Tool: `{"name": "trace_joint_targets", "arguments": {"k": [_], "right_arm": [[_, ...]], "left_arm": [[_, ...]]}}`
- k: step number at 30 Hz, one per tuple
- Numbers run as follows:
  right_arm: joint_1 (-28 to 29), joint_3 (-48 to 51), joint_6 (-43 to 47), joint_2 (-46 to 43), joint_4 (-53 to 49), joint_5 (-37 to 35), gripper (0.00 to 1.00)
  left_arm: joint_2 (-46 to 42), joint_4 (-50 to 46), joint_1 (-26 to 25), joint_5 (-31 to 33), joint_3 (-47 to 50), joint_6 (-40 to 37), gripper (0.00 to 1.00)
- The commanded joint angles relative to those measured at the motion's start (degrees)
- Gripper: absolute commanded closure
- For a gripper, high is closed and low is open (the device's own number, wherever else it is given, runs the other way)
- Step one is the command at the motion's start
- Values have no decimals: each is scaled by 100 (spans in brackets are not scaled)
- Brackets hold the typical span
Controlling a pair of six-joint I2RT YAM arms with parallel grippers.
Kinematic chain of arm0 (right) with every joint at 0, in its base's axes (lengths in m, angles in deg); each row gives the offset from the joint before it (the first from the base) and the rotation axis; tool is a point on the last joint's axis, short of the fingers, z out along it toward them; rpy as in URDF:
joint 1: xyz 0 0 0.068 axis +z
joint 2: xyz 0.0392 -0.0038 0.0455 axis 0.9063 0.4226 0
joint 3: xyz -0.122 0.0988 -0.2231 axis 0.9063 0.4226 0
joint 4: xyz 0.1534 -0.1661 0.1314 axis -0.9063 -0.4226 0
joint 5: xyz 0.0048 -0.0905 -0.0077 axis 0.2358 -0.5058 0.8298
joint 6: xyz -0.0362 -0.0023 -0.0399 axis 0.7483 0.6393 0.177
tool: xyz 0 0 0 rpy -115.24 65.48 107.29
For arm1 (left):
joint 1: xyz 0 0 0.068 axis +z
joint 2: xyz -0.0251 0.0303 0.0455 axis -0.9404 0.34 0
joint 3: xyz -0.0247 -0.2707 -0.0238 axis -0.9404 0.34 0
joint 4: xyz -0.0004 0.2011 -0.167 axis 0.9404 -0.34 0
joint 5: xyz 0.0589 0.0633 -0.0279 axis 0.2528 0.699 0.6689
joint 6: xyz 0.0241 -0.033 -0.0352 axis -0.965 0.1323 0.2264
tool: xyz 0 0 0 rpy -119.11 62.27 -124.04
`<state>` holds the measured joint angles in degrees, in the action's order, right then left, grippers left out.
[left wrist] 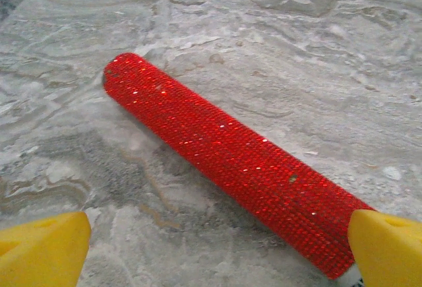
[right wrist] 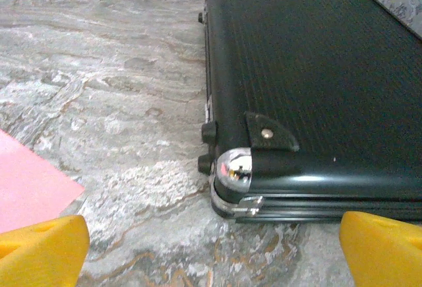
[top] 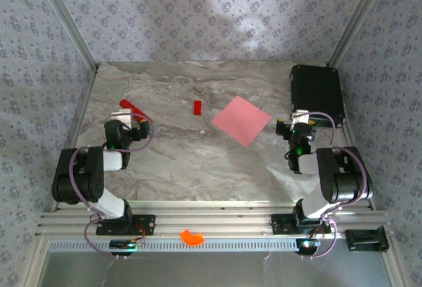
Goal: Fold a paper plane with a square sheet of paper (pick it up from the middle)
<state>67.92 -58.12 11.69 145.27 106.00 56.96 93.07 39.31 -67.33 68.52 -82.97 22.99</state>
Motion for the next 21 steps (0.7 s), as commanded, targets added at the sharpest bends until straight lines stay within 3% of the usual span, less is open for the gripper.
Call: {"name": "trace_joint_targets", "arguments": {"k": [1, 3, 6, 15, 18, 21], "right_arm": [[1, 169, 99, -290, 278, -46, 1], [34, 79, 126, -629, -182, -173, 1], [14, -368, -436, -1518, -2197, -139, 1], [10, -1216, -2206, -3306, -5396, 427, 1], [-204, -1461, -2991, -3578, -6275, 1421, 1], [-565, -1469, -3505, -3728, -6341, 2809, 1]], "left_arm": [[-277, 51, 23, -326, 17, -60, 0], [-791, -557, 25, -155, -38, 75, 0], [-1606, -1932, 38, 155, -387, 360, 0], [-3435, -3840, 52, -45, -782, 931, 0], [-3833, -4197, 53, 90, -807, 1259, 0], [-4006, -4855, 59, 1033, -965, 2195, 0]]}}
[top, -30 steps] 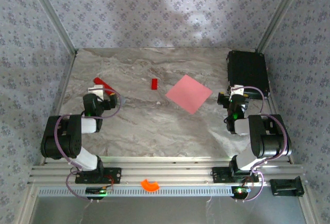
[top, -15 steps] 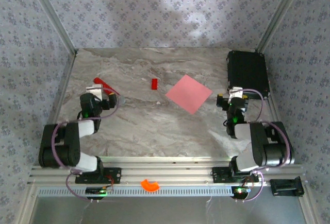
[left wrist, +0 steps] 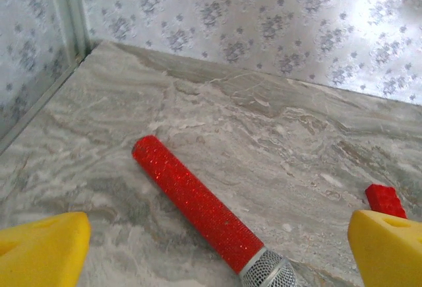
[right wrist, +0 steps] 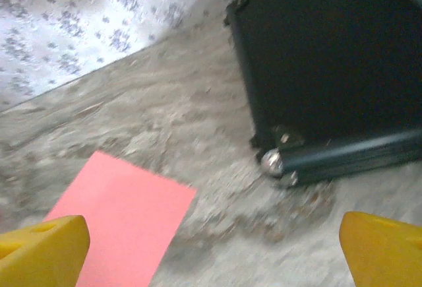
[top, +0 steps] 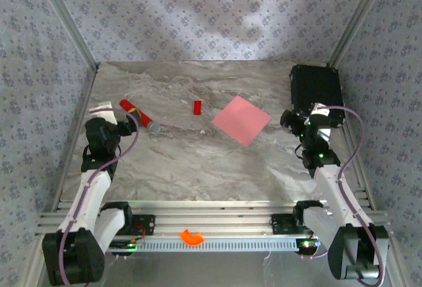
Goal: Fold a paper plane with a square sheet of paper (pick it up from the middle)
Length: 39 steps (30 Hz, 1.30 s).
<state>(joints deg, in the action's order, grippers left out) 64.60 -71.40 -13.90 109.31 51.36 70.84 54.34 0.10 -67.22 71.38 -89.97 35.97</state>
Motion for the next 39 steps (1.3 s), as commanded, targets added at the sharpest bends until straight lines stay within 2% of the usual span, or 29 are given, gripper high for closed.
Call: {"name": "trace_joint_targets", "arguments": {"k": [1, 2, 4, 7, 9, 11, 15, 21, 28, 33, 39], "right_arm": [[-357, -53, -1073, -151, -684, 1934, 1], [-448, 36, -1150, -151, -392, 2287, 1], [-481, 51, -1600, -21, -158, 2653, 1], [-132, -237, -1666, 355, -327, 2833, 3], [221, -524, -1550, 658, -598, 2628, 3], [627, -872, -1510, 1078, -875, 2201, 3], [1371, -1660, -1486, 2133, -1187, 1603, 4], [1943, -2453, -1934, 3508, -1314, 1062, 5], [2169, -3295, -2306, 4940, -1314, 1145, 5], [2287, -3651, -2247, 5535, -1639, 1110, 5], [2559, -3372, -2113, 5636, -2011, 892, 4]], "left_arm": [[-137, -1212, 53, 1021, -373, 1162, 0], [-144, -1292, 78, 988, -415, 1190, 0], [-119, -1329, 105, 518, -471, 1104, 0], [-75, -1713, 105, 136, -671, 1511, 0], [-54, -2067, 120, -392, -857, 1598, 0], [-77, -2939, 115, -505, -1127, 2080, 0], [-277, -3446, 149, -1343, -1108, 1803, 0], [-568, -3805, 158, -1723, -1044, 2049, 0], [-656, -4154, 156, -1775, -1071, 1917, 0], [-646, -4381, 153, -1772, -987, 1840, 0], [-601, -4220, 154, -2392, -735, 1841, 0]]}}
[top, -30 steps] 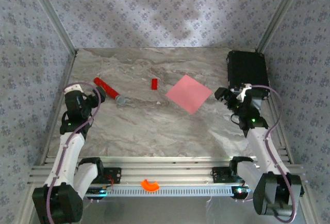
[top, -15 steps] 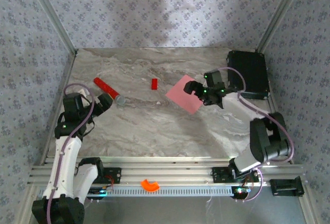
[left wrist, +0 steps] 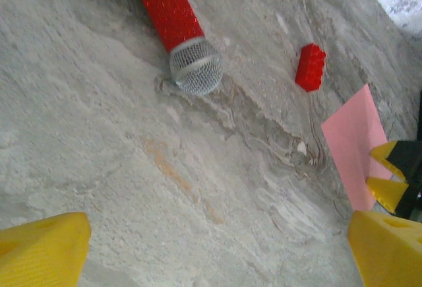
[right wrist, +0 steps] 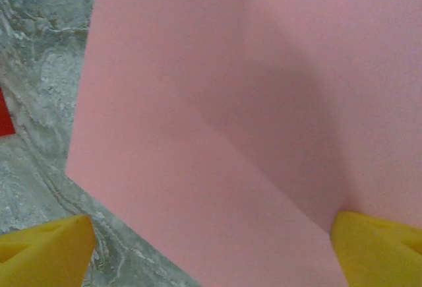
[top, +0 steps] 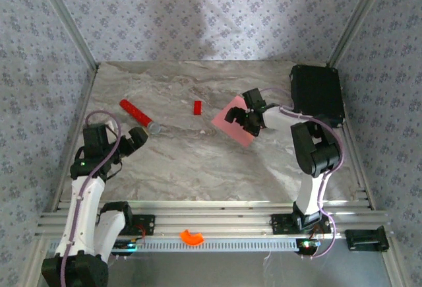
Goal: Fold a paper plane with a square sheet of paper (pick it up from the middle)
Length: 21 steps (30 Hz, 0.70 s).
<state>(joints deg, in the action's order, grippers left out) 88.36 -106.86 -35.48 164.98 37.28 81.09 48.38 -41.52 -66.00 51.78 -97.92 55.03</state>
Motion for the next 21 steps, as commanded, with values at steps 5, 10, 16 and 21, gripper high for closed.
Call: {"name": "trace_joint_targets", "arguments": {"k": [5, 10, 16, 21], "right_arm": [[596, 925, 294, -442, -849, -371, 3], [1098, 1952, 479, -1271, -673, -315, 2], [1425, 2973, 791, -2076, 26, 330, 2], [1519, 3102, 1355, -2121, 205, 719, 2]], "left_arm": [[122, 31, 31, -773, -43, -113, 0], [204, 165, 34, -910, -62, 32, 0], [112, 282, 36, -1081, -30, 395, 0], [-28, 735, 36, -1471, 360, 909, 0]]}}
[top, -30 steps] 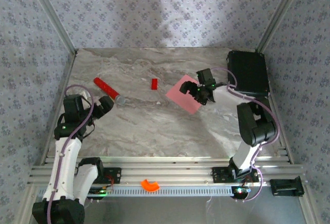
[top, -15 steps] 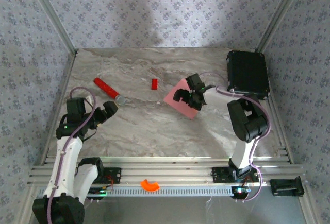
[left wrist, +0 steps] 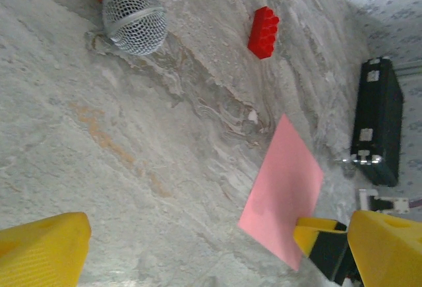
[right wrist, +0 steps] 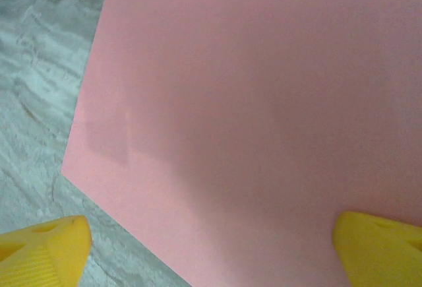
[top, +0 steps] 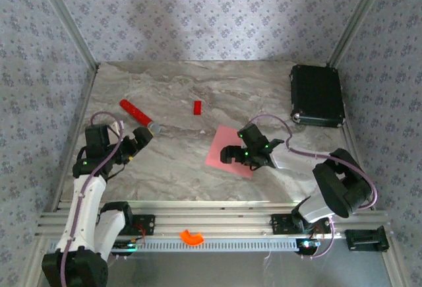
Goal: Fold a paper plane with a square sheet of paper (pick it up from the middle)
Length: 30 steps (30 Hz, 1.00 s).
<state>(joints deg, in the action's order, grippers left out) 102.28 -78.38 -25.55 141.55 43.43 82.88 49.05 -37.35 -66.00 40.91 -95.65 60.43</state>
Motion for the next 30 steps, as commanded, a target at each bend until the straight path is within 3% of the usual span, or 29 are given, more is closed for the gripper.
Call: {"name": "trace_joint_targets", "arguments": {"k": [1, 10, 15, 20, 30], "right_arm": [[176, 203, 481, 287, -459, 560, 3], [752, -646, 1139, 954, -884, 474, 5], [657, -737, 627, 509, -659, 334, 4], [144, -169, 7, 178, 517, 690, 4], [285, -269, -194, 776, 551, 919, 6]], "left_arm": [[-82, 388, 34, -466, 186, 443, 0], [24, 269, 5, -716, 58, 449, 0], [55, 192, -161, -740, -22, 408, 0], [132, 243, -580, -558, -53, 451, 0], [636, 473, -1576, -30, -208, 510, 0]]}}
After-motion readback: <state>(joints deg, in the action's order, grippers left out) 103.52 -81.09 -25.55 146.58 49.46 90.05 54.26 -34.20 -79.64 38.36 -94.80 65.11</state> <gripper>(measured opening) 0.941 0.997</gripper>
